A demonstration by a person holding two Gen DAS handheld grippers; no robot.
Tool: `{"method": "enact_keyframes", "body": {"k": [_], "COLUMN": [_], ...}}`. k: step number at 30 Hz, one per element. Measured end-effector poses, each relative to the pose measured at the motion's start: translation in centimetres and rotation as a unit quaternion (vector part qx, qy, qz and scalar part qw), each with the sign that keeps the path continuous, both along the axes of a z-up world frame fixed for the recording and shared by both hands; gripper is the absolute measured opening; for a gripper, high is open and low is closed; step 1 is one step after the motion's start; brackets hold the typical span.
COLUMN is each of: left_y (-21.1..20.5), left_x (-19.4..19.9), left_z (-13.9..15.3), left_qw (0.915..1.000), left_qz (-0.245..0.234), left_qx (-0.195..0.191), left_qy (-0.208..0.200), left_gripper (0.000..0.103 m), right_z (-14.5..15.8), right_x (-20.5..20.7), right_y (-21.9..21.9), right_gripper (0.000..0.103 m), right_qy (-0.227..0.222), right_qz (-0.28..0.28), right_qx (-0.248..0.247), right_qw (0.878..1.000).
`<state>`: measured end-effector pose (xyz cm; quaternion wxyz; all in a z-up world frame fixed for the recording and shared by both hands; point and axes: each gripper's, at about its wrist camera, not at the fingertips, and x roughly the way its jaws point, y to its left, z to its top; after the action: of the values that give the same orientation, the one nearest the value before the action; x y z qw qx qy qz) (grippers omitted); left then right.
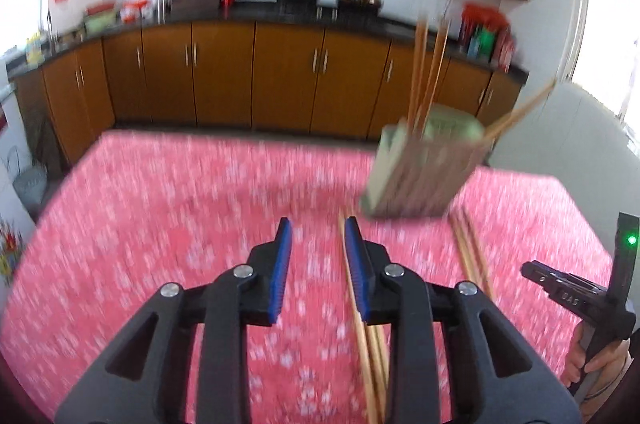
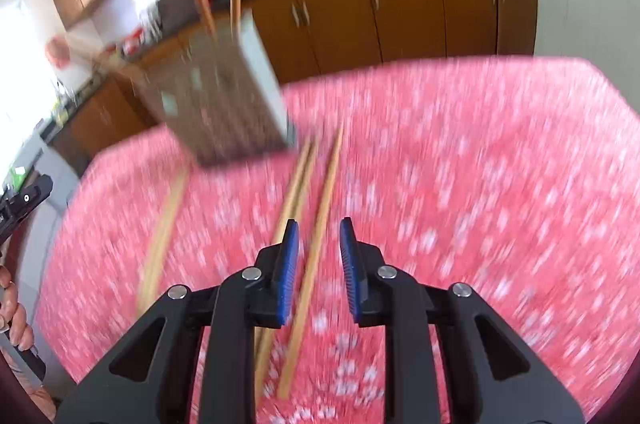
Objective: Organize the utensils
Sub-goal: 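Grasp a third chopstick with the right tool while the left tool grasps one too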
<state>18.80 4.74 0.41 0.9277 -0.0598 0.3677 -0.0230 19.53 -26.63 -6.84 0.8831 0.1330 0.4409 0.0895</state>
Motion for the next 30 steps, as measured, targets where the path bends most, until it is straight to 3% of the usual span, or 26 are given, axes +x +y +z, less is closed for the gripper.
{"method": "enact_keyframes", "body": {"k": [5, 9, 14, 24, 30], "left_y": [-0.7, -1.5, -2.8, -4.8, -4.4], "left_x": [-0.8, -1.1, -1.4, -1.5, -0.6], "left_z": [-4.3, -6.0, -7.4, -9.4, -9.5], "left_qw": [0.9986, 0.9967, 0.994, 0.9904, 0.9912], "left_qz": [-0.015, -0.03, -0.048, -0.058, -0.044], "left_qx": [-0.006, -0.015, -0.025, 0.008, 0.033], "left_qy": [0.05, 0.073, 0.095, 0.125, 0.12], "left_gripper": [0.028, 0.027, 0.022, 0.014, 0.009], "right_z": [-2.7, -3.2, -3.1, -3.3, -3.3], "right_x": [-0.5, -0.9, -0.2, -0.9, -1.1], "right_y": [2.3, 2.6, 0.0, -0.2, 0.5], "right_gripper": [0.022, 0.009, 0.008, 0.008, 0.008], "right_qy": [0.033, 0.024, 0.031, 0.026, 0.017], "right_qz": [0.025, 0.023, -0.021, -0.017, -0.008], "right_qx": [-0.023, -0.064, -0.056, -0.066, -0.077], "right_qw": [0.999, 0.997, 0.998, 0.997, 0.997]}}
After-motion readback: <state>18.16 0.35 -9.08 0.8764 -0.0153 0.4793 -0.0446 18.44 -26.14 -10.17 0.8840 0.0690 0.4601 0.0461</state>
